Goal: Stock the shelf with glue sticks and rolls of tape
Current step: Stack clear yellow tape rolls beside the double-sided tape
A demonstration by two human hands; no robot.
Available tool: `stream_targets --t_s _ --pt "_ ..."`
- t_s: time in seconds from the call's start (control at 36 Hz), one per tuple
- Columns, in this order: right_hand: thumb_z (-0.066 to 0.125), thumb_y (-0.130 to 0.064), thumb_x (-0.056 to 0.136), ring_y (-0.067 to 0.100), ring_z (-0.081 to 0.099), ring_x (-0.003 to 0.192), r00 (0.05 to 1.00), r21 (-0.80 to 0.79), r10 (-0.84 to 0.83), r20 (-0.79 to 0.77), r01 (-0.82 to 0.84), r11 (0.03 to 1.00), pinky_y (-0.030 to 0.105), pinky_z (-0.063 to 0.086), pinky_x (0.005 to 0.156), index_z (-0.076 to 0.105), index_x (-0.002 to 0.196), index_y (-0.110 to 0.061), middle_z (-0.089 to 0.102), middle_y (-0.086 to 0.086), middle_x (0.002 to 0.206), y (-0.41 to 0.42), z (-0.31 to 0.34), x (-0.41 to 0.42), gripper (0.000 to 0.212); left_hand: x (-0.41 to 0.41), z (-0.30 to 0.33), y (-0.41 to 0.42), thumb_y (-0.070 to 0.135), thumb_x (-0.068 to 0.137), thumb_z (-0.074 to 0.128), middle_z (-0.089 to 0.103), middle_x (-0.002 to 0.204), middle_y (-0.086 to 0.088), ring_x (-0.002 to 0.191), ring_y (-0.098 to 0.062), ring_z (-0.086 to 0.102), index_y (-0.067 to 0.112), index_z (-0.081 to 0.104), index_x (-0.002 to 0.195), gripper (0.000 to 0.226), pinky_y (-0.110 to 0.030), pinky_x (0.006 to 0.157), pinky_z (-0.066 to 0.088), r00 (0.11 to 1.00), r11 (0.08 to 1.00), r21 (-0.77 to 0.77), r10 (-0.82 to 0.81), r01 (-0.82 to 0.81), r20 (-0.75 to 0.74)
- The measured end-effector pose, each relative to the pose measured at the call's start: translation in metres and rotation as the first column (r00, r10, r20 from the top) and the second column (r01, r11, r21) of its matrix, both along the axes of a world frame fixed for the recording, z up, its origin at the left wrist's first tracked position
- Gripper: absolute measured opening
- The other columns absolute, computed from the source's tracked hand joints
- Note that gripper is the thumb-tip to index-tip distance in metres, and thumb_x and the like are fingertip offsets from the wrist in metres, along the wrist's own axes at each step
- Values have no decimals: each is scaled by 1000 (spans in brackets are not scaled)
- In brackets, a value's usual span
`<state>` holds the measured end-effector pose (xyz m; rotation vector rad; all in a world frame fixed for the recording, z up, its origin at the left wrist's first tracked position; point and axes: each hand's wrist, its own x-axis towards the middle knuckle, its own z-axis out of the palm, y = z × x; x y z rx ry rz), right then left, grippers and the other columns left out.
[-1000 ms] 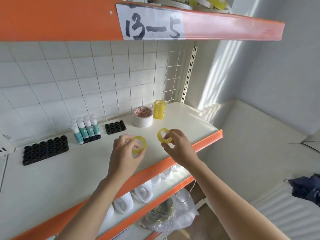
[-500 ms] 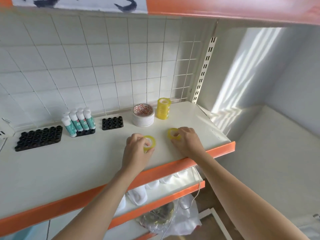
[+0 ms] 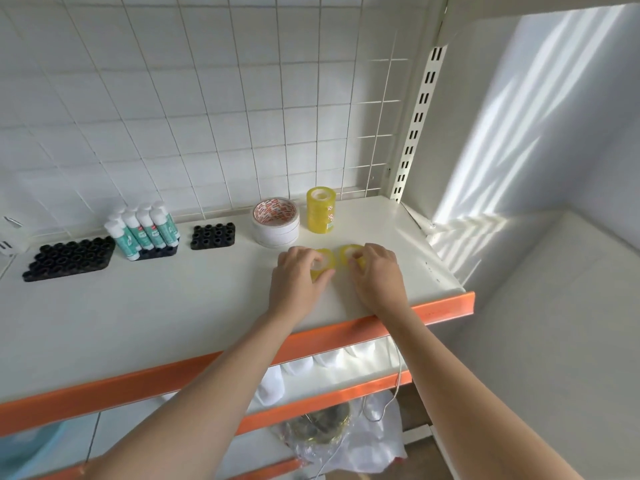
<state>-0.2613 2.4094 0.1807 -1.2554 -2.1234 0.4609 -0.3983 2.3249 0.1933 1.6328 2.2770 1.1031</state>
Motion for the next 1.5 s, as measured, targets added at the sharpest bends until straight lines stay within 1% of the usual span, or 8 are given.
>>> stream_targets --t_s 0.14,0.36,0.5,0.67,0.89,1.03,1.19,1.5 --pt "60 -21 92 36 48 113 1000 -14 -7 12 7 1000 38 40 93 67 104 -7 58 15 119 0 0 0 20 -3 -2 -5 30 90 65 59 108 -10 105 -32 49 10 64 106 26 -39 88 41 1000 1000 -22 -13 12 -11" --pt "66 -19 82 34 49 110 995 -16 -44 89 46 999 39 44 91 67 107 -9 57 12 116 -4 4 -1 26 -24 -11 -20 39 88 29 59 95 -9 96 -35 52 11 63 89 44 -43 86 42 993 1000 -27 9 -12 -119" --pt "64 -17 85 35 49 107 994 -18 -61 90 63 998 39 43 90 68 106 -8 58 14 113 -3 5 -1 23 -37 -16 -28 13 86 56 61 100 -12 100 -38 53 9 65 95 14 -44 84 45 979 994 -83 52 -69 -195" --pt "66 -20 86 33 51 106 997 -19 -47 56 48 999 38 44 89 69 104 -10 59 11 112 -4 7 0 21 -35 -16 -29 23 77 44 60 100 -10 99 -35 55 11 65 95 30 -43 83 43 972 991 -97 63 -87 -228" --pt "72 -16 81 29 58 103 994 66 3 -107 4 998 27 43 83 69 96 -11 61 9 108 1 15 0 16 -38 -20 -28 9 80 62 59 100 -6 101 -32 53 13 64 95 16 -40 84 40 977 994 -57 85 -97 -195" --pt "73 -18 82 29 58 104 989 212 111 -93 -89 973 24 42 84 68 95 -11 61 10 109 17 37 -17 16 -39 -22 -28 11 79 61 59 100 -4 100 -30 53 14 64 95 16 -40 85 40 978 995 -47 83 -94 -191" --pt "70 -20 85 25 54 109 988 179 127 -91 -109 978 20 36 80 67 100 -11 59 6 112 47 62 -47 18 -38 -20 -27 13 79 59 58 100 -3 101 -29 52 16 63 94 15 -40 85 40 979 994 -59 83 -95 -185" --pt "64 -25 89 31 50 113 987 117 153 57 -159 980 42 45 90 65 107 -10 57 12 119 73 68 -80 23 -38 -22 -26 15 80 61 57 98 -1 97 -26 52 18 62 93 14 -38 83 40 976 993 -51 97 -109 -194"
